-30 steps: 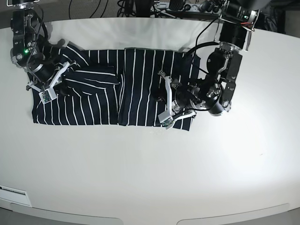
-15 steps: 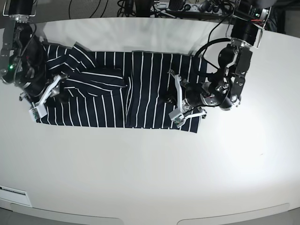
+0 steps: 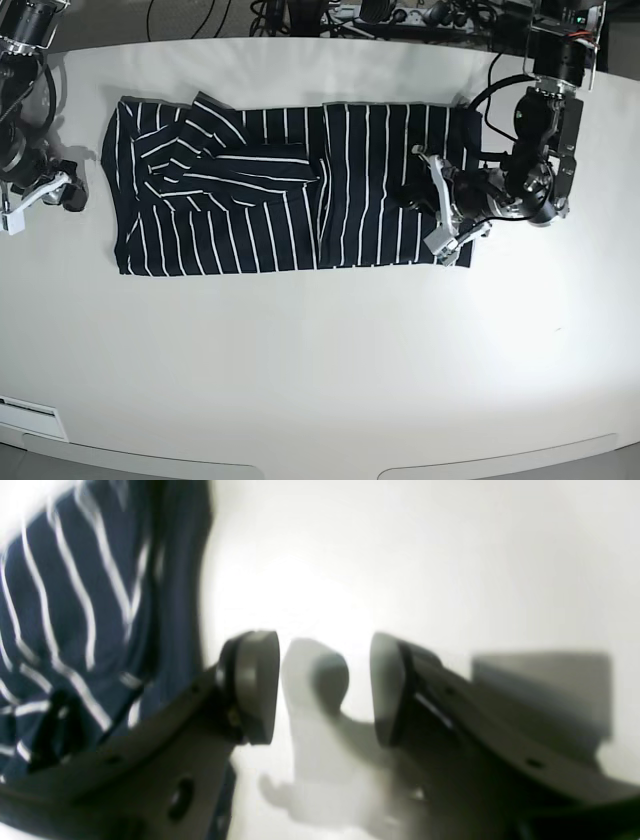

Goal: Fold the T-shirt properly
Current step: 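Grasp the strip end with the right gripper and fold it over the middle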

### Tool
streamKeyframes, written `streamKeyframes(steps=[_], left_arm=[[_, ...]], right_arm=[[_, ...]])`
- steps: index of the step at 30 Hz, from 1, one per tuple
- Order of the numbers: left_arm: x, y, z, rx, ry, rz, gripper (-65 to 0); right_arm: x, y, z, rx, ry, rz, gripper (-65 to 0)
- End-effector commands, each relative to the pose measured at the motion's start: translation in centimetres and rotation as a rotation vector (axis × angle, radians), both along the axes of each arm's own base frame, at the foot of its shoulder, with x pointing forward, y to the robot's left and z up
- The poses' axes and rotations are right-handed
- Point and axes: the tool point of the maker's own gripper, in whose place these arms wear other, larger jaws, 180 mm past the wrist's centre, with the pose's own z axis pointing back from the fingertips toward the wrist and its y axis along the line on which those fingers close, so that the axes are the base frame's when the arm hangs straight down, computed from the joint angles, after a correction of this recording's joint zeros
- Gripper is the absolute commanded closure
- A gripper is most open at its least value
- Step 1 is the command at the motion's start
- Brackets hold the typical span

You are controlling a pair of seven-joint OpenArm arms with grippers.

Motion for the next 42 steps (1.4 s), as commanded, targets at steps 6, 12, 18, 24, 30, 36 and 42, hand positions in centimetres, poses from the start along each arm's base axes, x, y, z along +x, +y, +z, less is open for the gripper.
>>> streamKeyframes(steps=[6,12,18,24,30,36,42], left_arm=[[0.3,3.6,0.4,0.062,0.031,0.06,0.0],[0.2,2.9,0.8,0.018,0.034,0.058,0.0],[0.3,2.8,0.9,0.014,0.031,0.058,0.0],[0.4,2.8,0.9,0.011,0.028,0.059,0.0],[0.7,2.6,1.2,-0.006,0.01,0.066,0.0],[2.1,1.1,3.1,-0.129,-0.055,0.078,0.0],[4.1,-0.6,7.2,-0.285,-0.108,0.064,-30.1]], right_arm=[[-1.6,3.2,-1.1,0.167,0.038,0.122,-31.9],[-2.2,7.6,-2.7,0.212,0.082,0.238,-31.9],[-2.7,11.6,-4.0,0.24,0.115,0.347,-31.9],[-2.7,14.5,-3.5,0.233,0.099,0.452,-31.2],[-1.8,15.3,-1.8,0.21,0.045,0.484,-14.1],[-1.1,13.8,-1.8,0.046,0.047,0.51,0.0],[1.4,10.0,-0.6,-0.224,0.051,0.477,0.0]])
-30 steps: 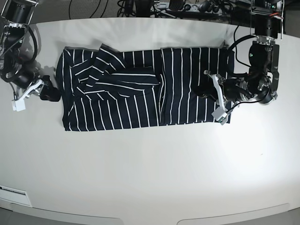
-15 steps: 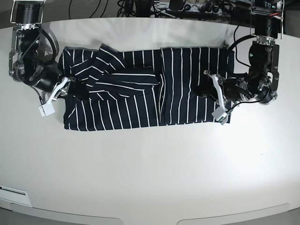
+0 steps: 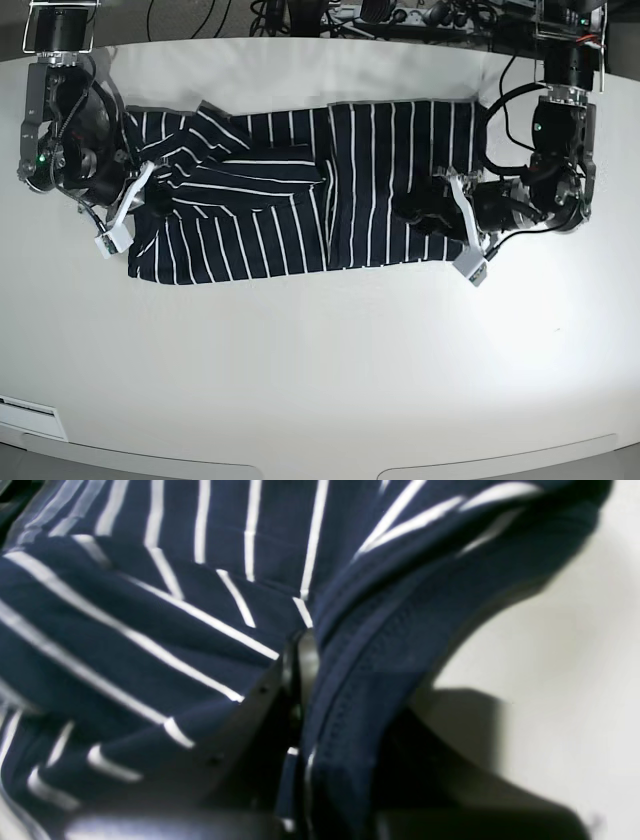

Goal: Fold the T-shirt properly
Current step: 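Grasp the strip end with the right gripper and fold it over the middle, then smooth and tuck the folded bundle with the right gripper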

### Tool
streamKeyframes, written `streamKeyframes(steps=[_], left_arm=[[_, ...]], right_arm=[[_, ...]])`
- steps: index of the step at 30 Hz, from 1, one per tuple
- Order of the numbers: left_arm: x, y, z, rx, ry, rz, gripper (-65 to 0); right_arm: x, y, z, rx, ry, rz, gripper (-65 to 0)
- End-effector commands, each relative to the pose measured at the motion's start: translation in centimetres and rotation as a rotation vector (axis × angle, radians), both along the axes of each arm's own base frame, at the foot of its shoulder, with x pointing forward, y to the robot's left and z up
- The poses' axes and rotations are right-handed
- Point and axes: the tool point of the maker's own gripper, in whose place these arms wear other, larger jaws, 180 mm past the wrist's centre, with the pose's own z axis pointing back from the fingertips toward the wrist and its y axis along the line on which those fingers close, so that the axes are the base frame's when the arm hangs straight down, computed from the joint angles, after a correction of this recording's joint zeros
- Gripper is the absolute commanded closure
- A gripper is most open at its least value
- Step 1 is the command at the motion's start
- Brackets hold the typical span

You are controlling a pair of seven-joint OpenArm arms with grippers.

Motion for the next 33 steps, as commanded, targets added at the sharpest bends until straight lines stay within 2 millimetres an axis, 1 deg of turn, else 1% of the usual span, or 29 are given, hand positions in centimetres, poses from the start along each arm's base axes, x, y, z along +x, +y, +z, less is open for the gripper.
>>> streamKeyframes(steps=[1,2,5,7,9,11,13,15,16,17,19,21,23,26,29,31,33], left_arm=[[1.2,0.3,2.0,-0.025,-0.054,0.008,-32.9],[1.6,0.4,2.7,-0.037,-0.066,0.01,-34.0],[3.1,1.4,4.4,-0.045,-0.116,0.047,-34.1],[3.8,2.4,5.3,-0.051,-0.143,0.082,-34.1],[4.2,3.4,5.6,-0.043,-0.157,0.116,-34.1],[4.2,4.4,5.1,-0.016,-0.156,0.142,-34.1],[3.7,4.9,4.2,0.016,-0.145,0.143,-34.1],[2.8,5.0,2.9,0.039,-0.124,0.135,-34.1],[2.3,5.0,2.3,0.043,-0.11,0.132,-34.1],[1.9,5.0,1.9,0.041,-0.099,0.132,-34.1],[1.1,4.9,1.1,0.037,-0.076,0.134,-34.1],[0.6,4.9,0.6,0.027,-0.065,0.14,-34.1],[0.1,4.8,0.2,0.024,-0.053,0.142,-34.1],[-0.5,4.8,-0.3,0.026,-0.045,0.131,-34.1],[-0.7,4.8,-0.4,0.028,-0.041,0.126,-34.0],[-0.7,4.7,-0.5,0.025,-0.04,0.127,-34.0],[-0.7,4.6,-0.4,0.021,-0.041,0.126,-34.0]], right_arm=[[0.2,-2.4,0.3,-0.113,0.016,-0.02,0.0],[0.6,-3.0,0.8,-0.149,0.001,-0.03,0.0],[1.8,-5.5,2.4,-0.273,-0.043,-0.075,0.0],[2.7,-7.8,3.8,-0.368,-0.077,-0.134,0.0],[3.7,-10.1,5.7,-0.462,-0.125,-0.21,0.0],[4.6,-12.0,7.9,-0.543,-0.179,-0.28,0.0],[5.2,-13.3,10.3,-0.615,-0.241,-0.338,0.0],[5.5,-13.7,12.5,-0.657,-0.308,-0.378,0.0],[5.7,-13.4,13.4,-0.652,-0.338,-0.385,0.0],[5.9,-12.7,14.2,-0.632,-0.366,-0.384,0.0],[6.3,-10.4,15.1,-0.536,-0.404,-0.35,0.0],[6.2,-7.3,15.3,-0.419,-0.406,-0.254,0.0],[5.8,-3.9,15.2,-0.296,-0.393,-0.135,0.0],[4.6,1.3,15.7,-0.104,-0.387,0.049,0.0],[2.7,6.2,17.2,0.123,-0.396,0.23,0.0],[1.3,8.4,18.1,0.232,-0.401,0.333,0.0],[0.4,9.8,18.5,0.301,-0.403,0.388,0.0]])
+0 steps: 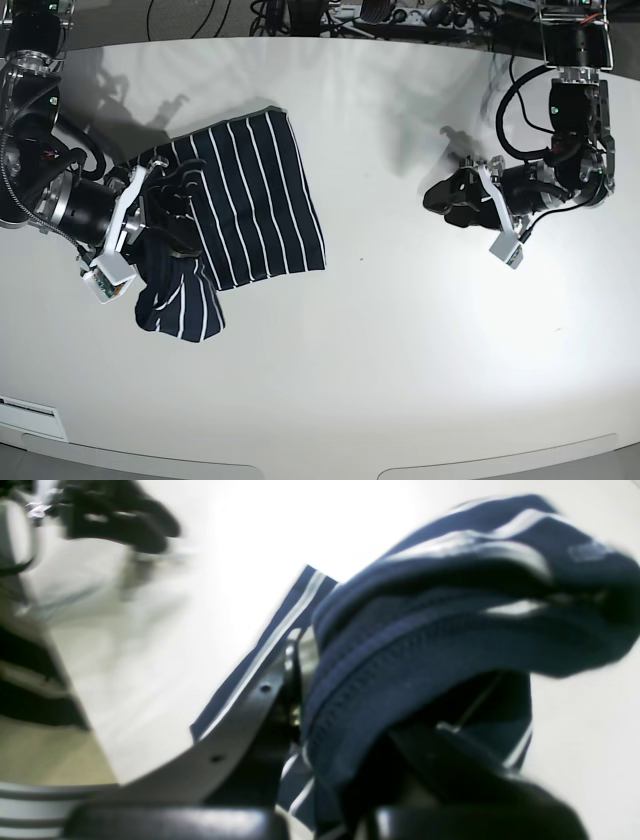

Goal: Fold the T-shirt properly
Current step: 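Smooth and tuck the folded bundle with the right gripper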

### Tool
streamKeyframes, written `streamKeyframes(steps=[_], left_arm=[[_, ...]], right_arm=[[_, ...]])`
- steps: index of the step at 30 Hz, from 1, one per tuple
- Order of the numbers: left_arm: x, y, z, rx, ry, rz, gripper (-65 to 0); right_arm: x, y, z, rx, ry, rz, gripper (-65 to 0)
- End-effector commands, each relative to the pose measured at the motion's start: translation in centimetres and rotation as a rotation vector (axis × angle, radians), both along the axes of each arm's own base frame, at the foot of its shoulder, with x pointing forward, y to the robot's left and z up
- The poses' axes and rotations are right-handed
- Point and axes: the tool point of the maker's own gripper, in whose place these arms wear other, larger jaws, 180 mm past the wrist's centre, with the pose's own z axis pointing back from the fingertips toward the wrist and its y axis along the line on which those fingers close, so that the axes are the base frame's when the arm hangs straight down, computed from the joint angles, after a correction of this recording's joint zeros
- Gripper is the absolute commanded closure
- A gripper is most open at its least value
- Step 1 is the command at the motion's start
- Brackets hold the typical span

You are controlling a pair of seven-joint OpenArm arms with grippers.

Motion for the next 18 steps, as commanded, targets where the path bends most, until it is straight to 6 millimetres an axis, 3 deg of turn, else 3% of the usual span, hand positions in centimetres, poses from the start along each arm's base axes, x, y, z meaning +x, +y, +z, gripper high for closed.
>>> streamKeyframes(steps=[1,13,16,17,18], left_arm=[[0.8,0.0,1.5,-0.024,-0.053,-0.002,-34.0],[0.8,-0.1,1.7,-0.035,-0.054,-0.003,-34.1],[0.8,-0.2,1.8,-0.042,-0.055,-0.003,-34.1],[0.9,-0.2,1.8,-0.046,-0.057,-0.003,-34.1],[0.9,-0.2,1.9,-0.05,-0.06,-0.002,-34.0]], right_arm=[[0.2,0.7,1.6,0.054,-0.044,0.02,0.0],[-0.5,5.4,2.5,0.232,-0.08,0.077,-0.3],[-1.3,6.9,3.1,0.314,-0.026,0.113,-30.4],[-1.7,7.5,3.4,0.348,-0.012,0.136,-35.4],[-2.3,8.1,4.0,0.38,-0.017,0.177,-36.4]])
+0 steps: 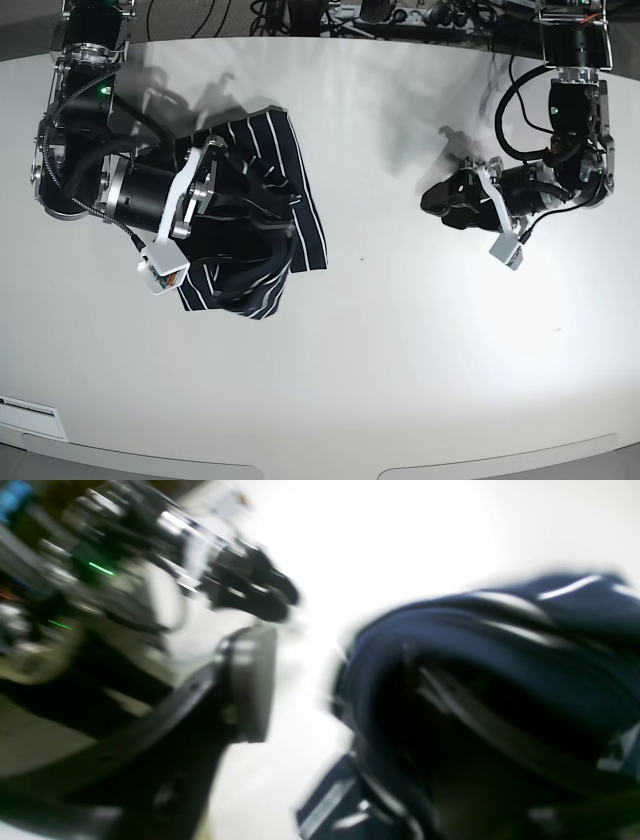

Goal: Fold the T-shirt properly
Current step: 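Smooth and tuck the folded bundle with the right gripper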

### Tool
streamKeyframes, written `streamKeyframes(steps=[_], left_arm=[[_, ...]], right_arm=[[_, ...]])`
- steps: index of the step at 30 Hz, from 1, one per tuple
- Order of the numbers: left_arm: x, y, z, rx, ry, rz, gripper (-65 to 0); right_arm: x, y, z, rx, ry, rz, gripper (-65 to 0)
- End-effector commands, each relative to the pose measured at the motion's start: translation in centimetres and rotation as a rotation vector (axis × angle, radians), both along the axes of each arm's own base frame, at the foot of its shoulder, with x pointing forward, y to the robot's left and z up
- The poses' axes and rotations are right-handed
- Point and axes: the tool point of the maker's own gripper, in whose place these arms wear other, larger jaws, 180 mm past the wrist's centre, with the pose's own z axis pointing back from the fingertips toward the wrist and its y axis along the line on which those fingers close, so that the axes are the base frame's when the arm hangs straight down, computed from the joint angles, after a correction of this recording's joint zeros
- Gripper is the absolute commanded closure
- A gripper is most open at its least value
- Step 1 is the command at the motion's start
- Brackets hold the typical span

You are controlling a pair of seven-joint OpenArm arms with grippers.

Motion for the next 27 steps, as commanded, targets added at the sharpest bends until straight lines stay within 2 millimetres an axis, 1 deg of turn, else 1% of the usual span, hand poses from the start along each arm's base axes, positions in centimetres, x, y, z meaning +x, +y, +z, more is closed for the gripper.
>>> streamKeyframes(steps=[1,2,6,7,8,9,10,12,13,14,15,16,17,18,19,20,21,22,24,25,26,27], left_arm=[[0.9,0.1,1.6,-0.024,-0.056,0.0,-34.0],[0.9,0.1,1.6,-0.025,-0.056,0.0,-34.0],[1.0,0.0,1.7,-0.032,-0.061,0.003,-34.0],[1.0,0.0,1.8,-0.035,-0.062,0.003,-32.9],[1.0,0.0,1.8,-0.035,-0.061,0.002,-29.7],[0.9,0.0,1.7,-0.034,-0.059,0.002,-24.3],[0.9,0.0,1.7,-0.032,-0.057,0.0,-17.4],[0.8,-0.1,1.7,-0.037,-0.051,-0.005,-3.0],[0.7,-0.2,1.8,-0.046,-0.047,-0.01,0.0],[0.6,-0.3,1.9,-0.055,-0.047,-0.011,0.0],[0.6,-0.4,2.1,-0.067,-0.049,-0.012,0.0],[0.6,-0.5,2.2,-0.072,-0.05,-0.012,0.0],[0.7,-0.5,2.3,-0.078,-0.053,-0.012,0.0],[0.7,-0.5,2.3,-0.078,-0.056,-0.013,0.0],[0.6,-0.5,2.3,-0.076,-0.058,-0.018,0.0],[0.6,-0.6,2.3,-0.075,-0.064,-0.026,0.0],[0.6,-0.6,2.3,-0.074,-0.068,-0.031,0.0],[0.6,-0.6,2.4,-0.074,-0.071,-0.034,0.0],[0.6,-0.6,2.3,-0.074,-0.07,-0.034,0.0],[0.5,-0.6,2.3,-0.072,-0.07,-0.034,0.0],[0.5,-0.6,2.3,-0.072,-0.069,-0.033,0.0],[0.5,-0.6,2.3,-0.07,-0.069,-0.033,0.0]], right_arm=[[-0.5,0.7,2.4,0.076,-0.078,0.057,-36.4],[-1.1,1.0,2.8,0.09,-0.119,0.094,-36.4],[-1.1,1.0,2.8,0.083,-0.131,0.1,-36.4],[-1.1,1.0,2.8,0.081,-0.13,0.101,-36.4],[-1.1,1.0,2.8,0.081,-0.129,0.101,-36.4],[-1.1,1.0,2.8,0.082,-0.13,0.101,-36.4],[-1.0,1.0,2.7,0.075,-0.131,0.096,-36.4],[-0.5,0.7,1.8,0.021,-0.133,0.069,-36.2],[-0.1,0.5,1.3,-0.014,-0.134,0.054,-36.2],[0.2,0.3,0.7,-0.051,-0.134,0.037,-35.6],[0.4,0.1,0.2,-0.081,-0.134,0.023,-31.3],[0.6,-0.2,-0.3,-0.11,-0.131,0.012,-22.9],[0.8,-0.4,-0.7,-0.128,-0.112,-0.007,-12.4],[0.8,-0.5,-1.1,-0.124,-0.075,-0.027,-4.0],[0.6,-0.5,-1.4,-0.124,-0.057,-0.031,-0.8],[0.3,-0.5,-1.8,-0.125,-0.045,-0.028,-2.3],[0.1,-0.5,-2.0,-0.127,-0.037,-0.025,-6.8],[-0.2,-0.5,-2.3,-0.13,-0.035,-0.019,-14.0],[-0.9,-0.3,-2.7,-0.125,-0.029,0.0,-31.9],[-1.2,-0.3,-2.9,-0.123,-0.024,0.005,-38.5],[-1.4,-0.3,-3.2,-0.128,-0.012,0.004,-41.5],[-1.6,-0.4,-3.8,-0.143,0.001,0.0,-41.7]])
